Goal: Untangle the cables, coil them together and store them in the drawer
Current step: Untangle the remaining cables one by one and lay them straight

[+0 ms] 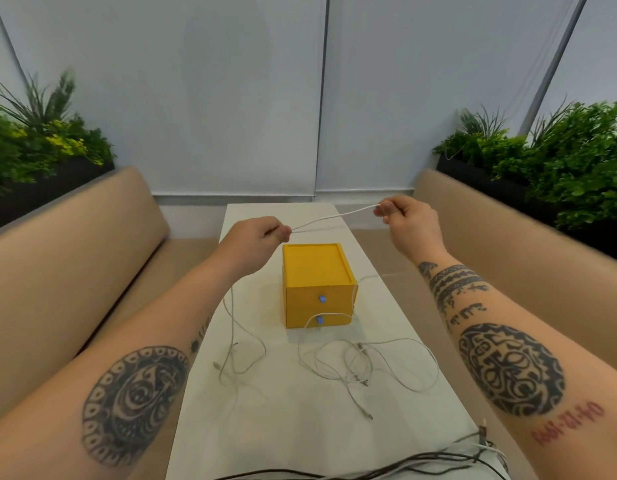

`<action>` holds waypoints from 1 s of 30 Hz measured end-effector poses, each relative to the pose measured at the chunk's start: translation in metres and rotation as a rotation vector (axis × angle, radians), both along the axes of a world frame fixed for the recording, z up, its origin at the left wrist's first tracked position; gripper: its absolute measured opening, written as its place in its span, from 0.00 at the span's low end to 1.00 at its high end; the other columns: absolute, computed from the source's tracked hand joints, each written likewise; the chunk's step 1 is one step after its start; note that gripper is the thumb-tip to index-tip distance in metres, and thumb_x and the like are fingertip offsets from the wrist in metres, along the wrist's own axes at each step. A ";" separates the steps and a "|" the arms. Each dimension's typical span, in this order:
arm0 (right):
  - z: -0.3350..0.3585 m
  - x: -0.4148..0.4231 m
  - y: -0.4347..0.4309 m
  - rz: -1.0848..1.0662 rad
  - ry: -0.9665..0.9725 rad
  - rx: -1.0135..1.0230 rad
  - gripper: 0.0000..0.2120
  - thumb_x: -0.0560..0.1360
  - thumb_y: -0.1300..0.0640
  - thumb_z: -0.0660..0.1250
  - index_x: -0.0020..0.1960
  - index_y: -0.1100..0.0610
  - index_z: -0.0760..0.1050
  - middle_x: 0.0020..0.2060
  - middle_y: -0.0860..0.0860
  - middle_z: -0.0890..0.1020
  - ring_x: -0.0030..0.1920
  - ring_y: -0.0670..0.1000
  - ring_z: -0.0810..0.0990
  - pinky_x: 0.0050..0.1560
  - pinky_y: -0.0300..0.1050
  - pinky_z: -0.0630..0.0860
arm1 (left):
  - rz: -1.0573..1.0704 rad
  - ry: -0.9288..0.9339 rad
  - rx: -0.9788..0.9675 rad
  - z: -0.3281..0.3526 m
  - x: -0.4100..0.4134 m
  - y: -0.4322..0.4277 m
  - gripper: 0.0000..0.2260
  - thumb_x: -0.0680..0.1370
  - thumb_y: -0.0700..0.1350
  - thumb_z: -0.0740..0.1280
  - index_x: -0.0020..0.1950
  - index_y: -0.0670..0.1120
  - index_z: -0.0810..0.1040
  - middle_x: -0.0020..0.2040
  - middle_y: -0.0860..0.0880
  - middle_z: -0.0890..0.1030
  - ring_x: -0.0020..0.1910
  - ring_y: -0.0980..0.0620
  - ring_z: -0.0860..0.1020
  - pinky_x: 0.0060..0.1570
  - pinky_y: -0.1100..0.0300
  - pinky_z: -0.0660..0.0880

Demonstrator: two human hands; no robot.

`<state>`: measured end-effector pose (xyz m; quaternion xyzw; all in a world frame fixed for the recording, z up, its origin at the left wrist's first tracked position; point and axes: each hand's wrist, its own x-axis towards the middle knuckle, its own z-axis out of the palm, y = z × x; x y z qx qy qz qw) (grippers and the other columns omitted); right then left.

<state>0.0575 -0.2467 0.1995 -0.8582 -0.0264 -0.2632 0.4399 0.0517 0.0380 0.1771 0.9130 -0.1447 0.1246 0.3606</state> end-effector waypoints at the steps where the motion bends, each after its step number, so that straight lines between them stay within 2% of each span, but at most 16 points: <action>1: -0.003 0.001 -0.001 -0.055 -0.019 -0.010 0.10 0.82 0.54 0.62 0.52 0.53 0.82 0.36 0.45 0.82 0.34 0.46 0.77 0.39 0.42 0.72 | 0.010 0.061 -0.027 -0.006 0.002 0.001 0.14 0.83 0.56 0.58 0.50 0.53 0.80 0.50 0.56 0.80 0.49 0.54 0.76 0.44 0.61 0.71; 3: -0.008 0.000 0.000 -0.095 -0.030 -0.002 0.10 0.82 0.52 0.61 0.52 0.51 0.82 0.33 0.46 0.79 0.30 0.46 0.72 0.35 0.42 0.66 | 0.029 0.205 -0.163 -0.020 0.004 0.002 0.14 0.83 0.57 0.57 0.47 0.52 0.78 0.44 0.55 0.77 0.43 0.53 0.74 0.44 0.56 0.72; 6: -0.014 -0.003 0.007 -0.024 -0.019 0.070 0.11 0.83 0.53 0.59 0.52 0.54 0.80 0.39 0.48 0.81 0.37 0.48 0.76 0.36 0.43 0.71 | 0.031 0.393 -0.467 -0.034 0.006 0.000 0.12 0.83 0.52 0.58 0.46 0.47 0.75 0.42 0.49 0.77 0.40 0.49 0.76 0.45 0.52 0.75; 8: -0.014 -0.004 0.011 0.038 -0.030 0.248 0.12 0.84 0.53 0.57 0.49 0.53 0.78 0.46 0.46 0.84 0.47 0.49 0.81 0.44 0.44 0.75 | 0.050 0.434 -0.608 -0.040 0.008 -0.002 0.09 0.83 0.48 0.60 0.50 0.45 0.76 0.48 0.48 0.82 0.43 0.48 0.80 0.50 0.51 0.78; 9: -0.012 -0.004 0.011 0.062 -0.040 0.356 0.12 0.84 0.54 0.56 0.48 0.52 0.77 0.47 0.46 0.84 0.48 0.48 0.82 0.47 0.44 0.76 | 0.081 0.441 -0.655 -0.042 0.009 -0.002 0.08 0.83 0.47 0.60 0.51 0.45 0.77 0.50 0.48 0.84 0.46 0.47 0.81 0.51 0.51 0.78; 11: -0.003 -0.004 0.012 0.098 -0.050 0.564 0.14 0.85 0.53 0.54 0.48 0.54 0.75 0.46 0.49 0.84 0.45 0.48 0.83 0.44 0.44 0.77 | 0.149 0.456 -0.720 -0.048 0.014 0.001 0.07 0.82 0.47 0.61 0.52 0.46 0.77 0.52 0.49 0.85 0.49 0.46 0.83 0.51 0.52 0.76; 14: 0.013 -0.001 0.013 0.140 -0.053 0.732 0.15 0.85 0.51 0.53 0.50 0.56 0.74 0.46 0.53 0.85 0.39 0.49 0.84 0.36 0.43 0.76 | 0.204 0.460 -0.614 -0.060 0.019 0.002 0.08 0.82 0.50 0.62 0.54 0.49 0.79 0.53 0.51 0.83 0.56 0.46 0.81 0.50 0.54 0.72; 17: 0.025 0.002 0.018 0.184 -0.045 0.821 0.15 0.85 0.51 0.54 0.49 0.56 0.74 0.45 0.54 0.85 0.36 0.51 0.83 0.31 0.42 0.76 | 0.218 0.436 -0.499 -0.067 0.021 -0.006 0.11 0.82 0.53 0.62 0.59 0.52 0.80 0.62 0.53 0.79 0.63 0.48 0.75 0.55 0.55 0.68; 20: 0.030 0.003 0.026 0.218 -0.029 0.849 0.14 0.85 0.51 0.54 0.52 0.58 0.73 0.43 0.54 0.85 0.35 0.53 0.83 0.30 0.41 0.76 | 0.199 0.399 -0.439 -0.062 0.019 -0.022 0.20 0.83 0.56 0.60 0.73 0.51 0.71 0.73 0.53 0.70 0.70 0.47 0.69 0.60 0.54 0.65; 22: 0.029 0.004 0.033 0.240 -0.002 0.840 0.13 0.85 0.51 0.54 0.53 0.59 0.73 0.44 0.56 0.85 0.35 0.53 0.84 0.30 0.41 0.77 | 0.126 0.369 -0.480 -0.052 0.015 -0.032 0.22 0.83 0.58 0.58 0.75 0.52 0.68 0.75 0.54 0.68 0.73 0.48 0.67 0.63 0.55 0.64; 24: 0.027 0.006 0.041 0.266 0.027 0.809 0.12 0.85 0.52 0.55 0.52 0.58 0.72 0.46 0.57 0.85 0.36 0.54 0.84 0.30 0.42 0.77 | -0.032 0.388 -0.579 -0.041 0.012 -0.043 0.23 0.83 0.61 0.56 0.73 0.52 0.71 0.72 0.55 0.72 0.73 0.51 0.68 0.66 0.55 0.65; 26: 0.025 0.008 0.049 0.297 0.045 0.787 0.11 0.85 0.52 0.55 0.52 0.58 0.72 0.48 0.58 0.85 0.38 0.56 0.85 0.31 0.42 0.78 | -0.208 0.455 -0.655 -0.029 0.008 -0.054 0.22 0.83 0.61 0.53 0.70 0.51 0.73 0.66 0.53 0.78 0.69 0.52 0.73 0.67 0.52 0.69; 28: 0.025 0.010 0.053 0.327 0.059 0.787 0.11 0.85 0.53 0.55 0.52 0.58 0.72 0.49 0.58 0.86 0.41 0.57 0.86 0.32 0.43 0.78 | -0.311 0.488 -0.646 -0.020 0.003 -0.063 0.21 0.84 0.59 0.52 0.67 0.50 0.74 0.55 0.51 0.84 0.61 0.51 0.80 0.63 0.50 0.73; 30: 0.027 0.010 0.054 0.343 0.056 0.813 0.11 0.85 0.52 0.55 0.53 0.59 0.71 0.49 0.56 0.86 0.43 0.57 0.86 0.33 0.43 0.79 | -0.348 0.445 -0.636 -0.015 0.000 -0.066 0.18 0.85 0.55 0.53 0.61 0.47 0.77 0.40 0.48 0.81 0.49 0.47 0.83 0.59 0.49 0.76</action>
